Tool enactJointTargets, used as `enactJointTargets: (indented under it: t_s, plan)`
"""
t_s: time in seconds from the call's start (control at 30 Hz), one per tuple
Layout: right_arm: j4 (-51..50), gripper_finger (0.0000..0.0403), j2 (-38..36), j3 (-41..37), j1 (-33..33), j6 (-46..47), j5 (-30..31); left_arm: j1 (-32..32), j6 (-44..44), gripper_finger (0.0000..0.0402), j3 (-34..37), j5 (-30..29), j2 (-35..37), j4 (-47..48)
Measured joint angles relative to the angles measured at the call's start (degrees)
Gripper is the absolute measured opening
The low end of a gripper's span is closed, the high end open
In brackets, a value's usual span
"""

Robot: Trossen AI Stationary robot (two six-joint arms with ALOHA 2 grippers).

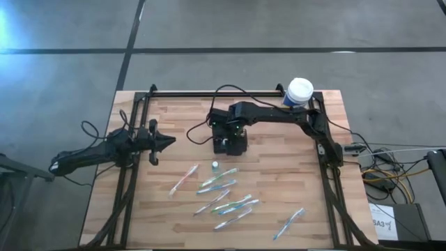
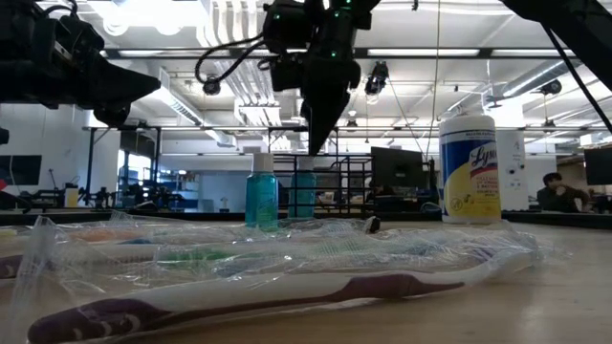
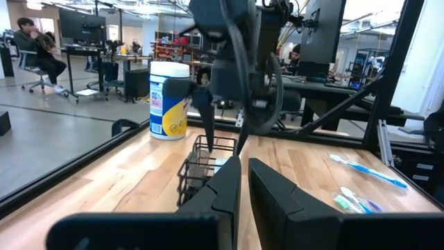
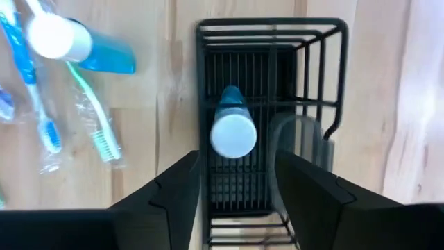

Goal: Pick & Place toothbrushing station
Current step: Put the blue mouthwash in the wire organizer

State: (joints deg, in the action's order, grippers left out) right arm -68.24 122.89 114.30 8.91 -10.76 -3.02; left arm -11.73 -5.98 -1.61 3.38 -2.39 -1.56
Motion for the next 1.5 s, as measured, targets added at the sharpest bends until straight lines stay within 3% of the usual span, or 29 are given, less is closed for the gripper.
enactJointTargets:
  t_s: [0.23,0.37,0.43,0.67,0.8,1.03,1.5]
  plan:
    - [-1.28,0.0185,-2.19,3.73,0.00,-0.21,-0.39,-0.01,-0.08,0.0035,0.02,0.00,-0.01,-0.07]
    - [-0.78,0.0181,-5.78,5.90,-0.24,-2.42,-8.18,0.02,-0.22,0.0035,0.02,0.02,0.00,-0.07]
    - [0.38,0.0175,-8.31,6.04,-1.06,-1.19,-8.79,0.02,-0.44,0.0035,0.02,0.00,0.00,-0.09]
    - [4.01,0.0139,-17.93,-0.03,-4.20,2.07,-8.83,0.02,-0.55,0.0035,0.02,0.02,0.00,0.06]
    - [12.26,0.0097,-25.12,-8.55,-6.73,3.04,-8.93,0.02,-0.55,0.0035,0.02,0.00,0.00,0.07]
    - [36.89,0.0016,-43.63,-29.49,-9.58,6.96,-9.67,0.02,-0.55,0.0035,0.02,-0.89,0.00,-0.07]
    - [73.91,0.0008,-71.54,-72.00,-15.53,13.72,-1.22,0.00,-1.68,0.0035,0.02,-1.37,0.00,-0.13]
